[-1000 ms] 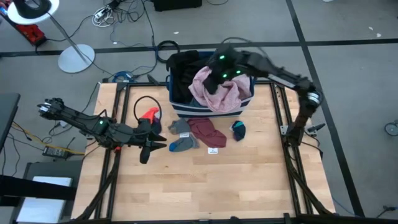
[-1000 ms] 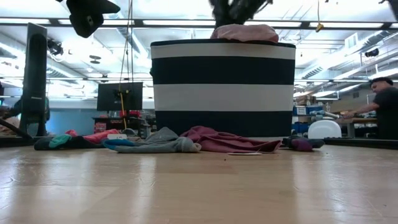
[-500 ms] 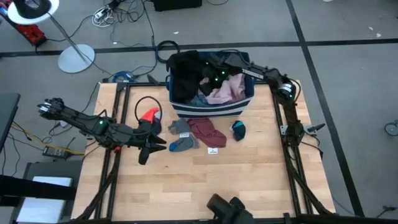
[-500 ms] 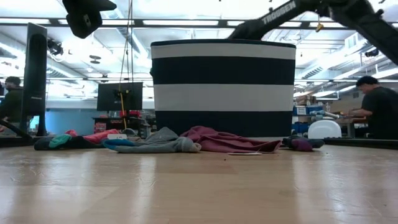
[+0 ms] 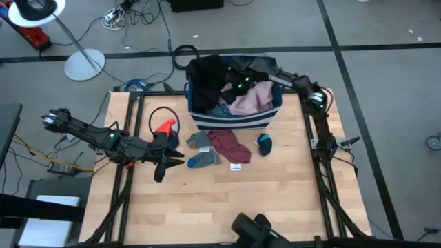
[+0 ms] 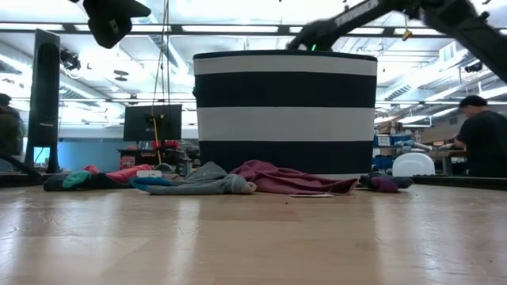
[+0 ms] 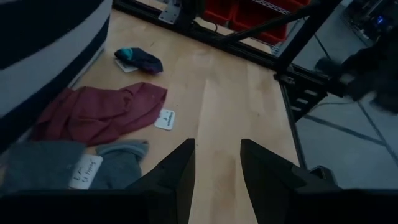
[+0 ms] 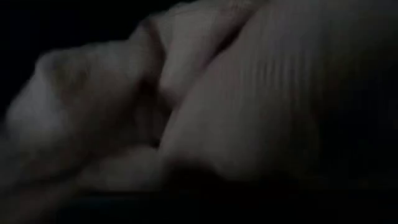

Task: Sort clothes
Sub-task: Put the pink shirt into the blue bin, then put the red underwear into the blue bin

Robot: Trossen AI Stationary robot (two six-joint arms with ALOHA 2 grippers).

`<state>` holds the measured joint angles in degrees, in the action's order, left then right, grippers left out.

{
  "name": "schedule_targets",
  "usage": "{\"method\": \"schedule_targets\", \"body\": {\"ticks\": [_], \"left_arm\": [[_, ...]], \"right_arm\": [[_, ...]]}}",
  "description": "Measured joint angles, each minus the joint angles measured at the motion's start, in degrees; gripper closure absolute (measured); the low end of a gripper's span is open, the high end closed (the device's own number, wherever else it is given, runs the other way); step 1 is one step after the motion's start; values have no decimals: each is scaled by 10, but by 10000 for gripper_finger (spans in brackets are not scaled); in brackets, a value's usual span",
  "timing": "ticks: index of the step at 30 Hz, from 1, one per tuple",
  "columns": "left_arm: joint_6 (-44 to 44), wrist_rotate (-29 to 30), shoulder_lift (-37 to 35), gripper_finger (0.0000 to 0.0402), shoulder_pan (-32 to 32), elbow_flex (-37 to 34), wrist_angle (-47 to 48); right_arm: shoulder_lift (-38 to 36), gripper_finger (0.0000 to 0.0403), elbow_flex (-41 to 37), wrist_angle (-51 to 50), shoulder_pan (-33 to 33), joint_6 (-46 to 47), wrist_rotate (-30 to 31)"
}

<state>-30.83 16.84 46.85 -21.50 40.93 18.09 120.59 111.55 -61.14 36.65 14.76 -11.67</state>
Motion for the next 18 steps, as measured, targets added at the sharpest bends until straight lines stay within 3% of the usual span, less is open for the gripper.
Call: {"method": "schedule_targets", "body": {"ticks": [7,18], "left_arm": [[21,-16,0,269,0,0,4],[36,-28,-18,269,0,0,28]], "right_arm": [[-108,403,21,-36,-11,0,82],[-293,403,24,-47,-90,33,137]]}}
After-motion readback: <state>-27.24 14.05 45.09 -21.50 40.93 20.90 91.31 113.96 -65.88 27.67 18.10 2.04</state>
